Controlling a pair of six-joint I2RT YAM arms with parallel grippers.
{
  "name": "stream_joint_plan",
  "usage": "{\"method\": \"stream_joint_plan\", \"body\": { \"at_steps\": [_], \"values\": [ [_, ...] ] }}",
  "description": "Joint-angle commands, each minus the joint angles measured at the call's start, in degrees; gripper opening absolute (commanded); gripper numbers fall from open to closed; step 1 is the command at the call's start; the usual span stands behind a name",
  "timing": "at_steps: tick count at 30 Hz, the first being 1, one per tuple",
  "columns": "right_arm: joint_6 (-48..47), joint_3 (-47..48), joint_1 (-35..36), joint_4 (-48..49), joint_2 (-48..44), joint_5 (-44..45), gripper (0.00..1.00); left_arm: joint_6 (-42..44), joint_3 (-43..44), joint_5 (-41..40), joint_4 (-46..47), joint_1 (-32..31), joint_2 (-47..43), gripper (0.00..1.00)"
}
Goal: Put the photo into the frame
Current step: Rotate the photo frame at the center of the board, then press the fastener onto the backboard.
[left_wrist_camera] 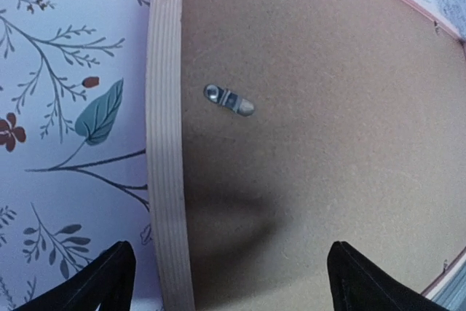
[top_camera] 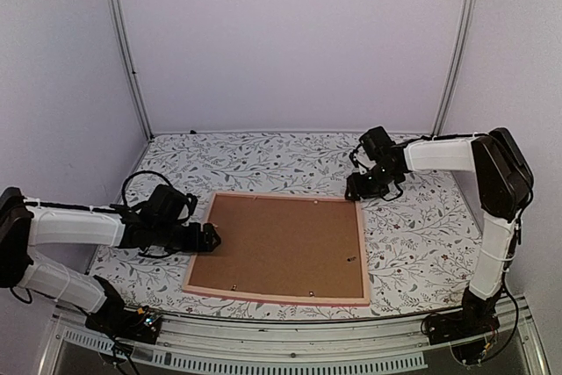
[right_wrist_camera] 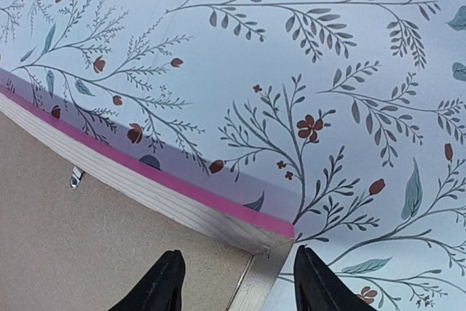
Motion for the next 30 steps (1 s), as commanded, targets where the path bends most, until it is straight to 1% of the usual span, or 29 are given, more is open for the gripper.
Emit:
{"method": "stream_joint_plan", "body": {
  "at_steps": [1, 4, 7, 13, 16, 19, 27, 30],
  "values": [
    [-2.4, -0.4, -0.2, -1.2, -0.7, 2.3, 0.57, 2.0, 4.5, -6.7, -1.7, -0.4, 4.5, 0.95],
    [-1.4, -3.5, -0.2, -0.4, -2.6, 2.8, 0.59, 3.2, 7.7, -10.7, -1.9, -0.4, 7.4, 0.95],
    [-0.2, -6.5, -0.2, 1.0, -5.0, 1.8, 0.60, 4.5, 10.4, -12.8, -2.0, -0.1, 11.0, 0.93],
    [1.4, -10.7, -0.2, 2.9, -7.4, 0.6, 0.60, 6.2, 15.1, -14.0, -1.6, 0.5, 18.0, 0.86],
    [1.7, -11.8, -0.2, 3.2, -7.4, 0.1, 0.60, 6.7, 16.7, -15.3, -1.7, 0.9, 19.8, 0.83],
    [1.8, -12.5, -0.2, 3.5, -7.4, -0.2, 0.60, 7.6, 17.4, -15.5, -1.0, 1.6, 20.8, 0.77],
    [2.3, -14.2, -0.2, 4.3, -7.7, -0.5, 0.60, 8.4, 17.0, -14.3, 0.1, 2.4, 22.7, 0.69],
    [2.4, -14.5, -0.2, 4.3, -7.8, -0.5, 0.60, 8.4, 16.1, -14.0, 0.2, 2.4, 22.2, 0.64]
  ]
}}
